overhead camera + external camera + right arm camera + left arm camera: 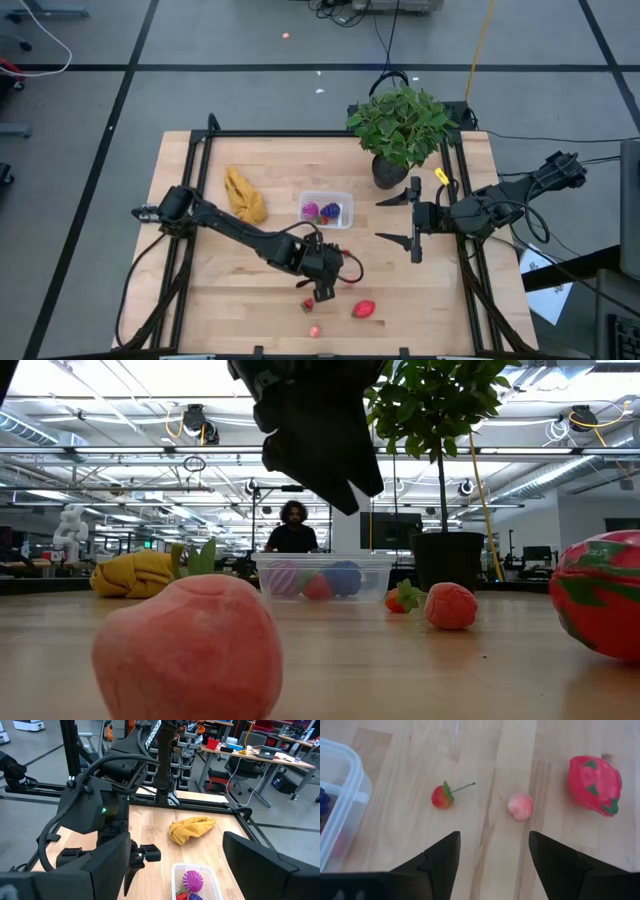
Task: Pick and placing Produce into tupperware
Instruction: Put the top red strawberry into the transparent bin
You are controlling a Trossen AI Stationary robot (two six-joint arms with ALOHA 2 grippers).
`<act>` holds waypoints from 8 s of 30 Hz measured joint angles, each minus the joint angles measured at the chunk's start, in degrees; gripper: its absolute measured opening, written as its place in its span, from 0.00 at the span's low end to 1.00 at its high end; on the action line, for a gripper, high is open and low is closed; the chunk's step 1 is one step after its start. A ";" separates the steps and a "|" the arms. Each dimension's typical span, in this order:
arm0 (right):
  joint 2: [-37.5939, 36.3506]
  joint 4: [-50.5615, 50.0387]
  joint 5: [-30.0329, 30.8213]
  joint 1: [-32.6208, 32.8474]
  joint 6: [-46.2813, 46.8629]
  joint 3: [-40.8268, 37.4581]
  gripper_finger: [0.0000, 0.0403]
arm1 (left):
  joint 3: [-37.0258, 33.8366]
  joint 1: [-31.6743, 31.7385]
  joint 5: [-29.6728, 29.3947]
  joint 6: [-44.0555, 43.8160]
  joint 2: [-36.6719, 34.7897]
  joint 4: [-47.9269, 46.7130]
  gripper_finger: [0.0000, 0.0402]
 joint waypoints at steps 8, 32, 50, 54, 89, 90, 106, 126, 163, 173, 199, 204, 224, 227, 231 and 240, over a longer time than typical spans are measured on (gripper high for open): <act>0.00 -0.01 0.00 0.00 0.02 0.00 0.77 | 0.00 0.91 -0.09 0.24 0.00 1.15 0.67; 0.01 -0.58 -0.04 0.02 0.07 -0.01 0.77 | 0.04 3.07 0.55 2.38 5.64 7.99 0.74; 0.02 -1.81 -0.04 0.02 0.07 0.00 0.77 | 0.04 3.48 -2.51 27.57 5.64 7.48 0.74; 0.02 -1.71 -0.02 0.00 -0.16 0.00 0.77 | 0.04 3.77 -3.05 31.69 5.64 8.29 0.75; 0.02 8.18 0.00 0.00 -10.29 0.00 0.77 | 0.17 6.64 -0.87 40.95 11.85 11.61 0.77; 0.02 8.18 0.00 0.00 -10.29 0.00 0.77 | 0.17 6.94 0.11 40.86 11.87 11.59 0.77; 0.02 8.16 0.00 0.00 -10.32 0.00 0.77 | 0.11 8.37 2.91 40.43 11.91 11.60 0.77; 0.01 8.16 0.00 0.00 -10.31 0.00 0.77 | 0.05 8.37 2.67 39.27 11.96 11.44 0.73; 0.01 8.17 0.00 0.00 -10.27 0.00 0.77 | 0.02 6.53 -0.51 38.18 12.06 11.37 0.26; 0.01 8.02 0.00 0.00 -9.29 0.00 0.77 | 0.03 5.52 -4.79 37.93 8.10 9.36 0.26; 0.02 8.14 -0.15 0.00 -7.52 0.00 0.77 | 0.17 13.52 -12.13 30.37 -6.21 -11.10 0.26; 0.02 7.73 -0.15 0.00 -7.50 0.00 0.77 | 0.17 15.98 -9.97 29.99 -5.68 -11.02 0.26; 0.02 5.78 -0.26 0.15 -5.76 0.00 0.77 | 0.13 19.53 -8.33 28.75 0.47 -9.53 0.26; 0.02 5.59 -0.26 0.13 -5.74 0.00 0.77 | 0.09 20.34 -8.31 28.50 0.63 -10.01 0.26; 0.02 5.49 -0.26 0.13 -5.73 0.00 0.77 | -0.56 21.83 -7.95 27.31 0.62 -9.43 0.26; 0.02 5.13 -0.26 0.13 -5.82 0.00 0.77 | -3.73 23.54 -4.92 26.14 0.63 -8.29 0.26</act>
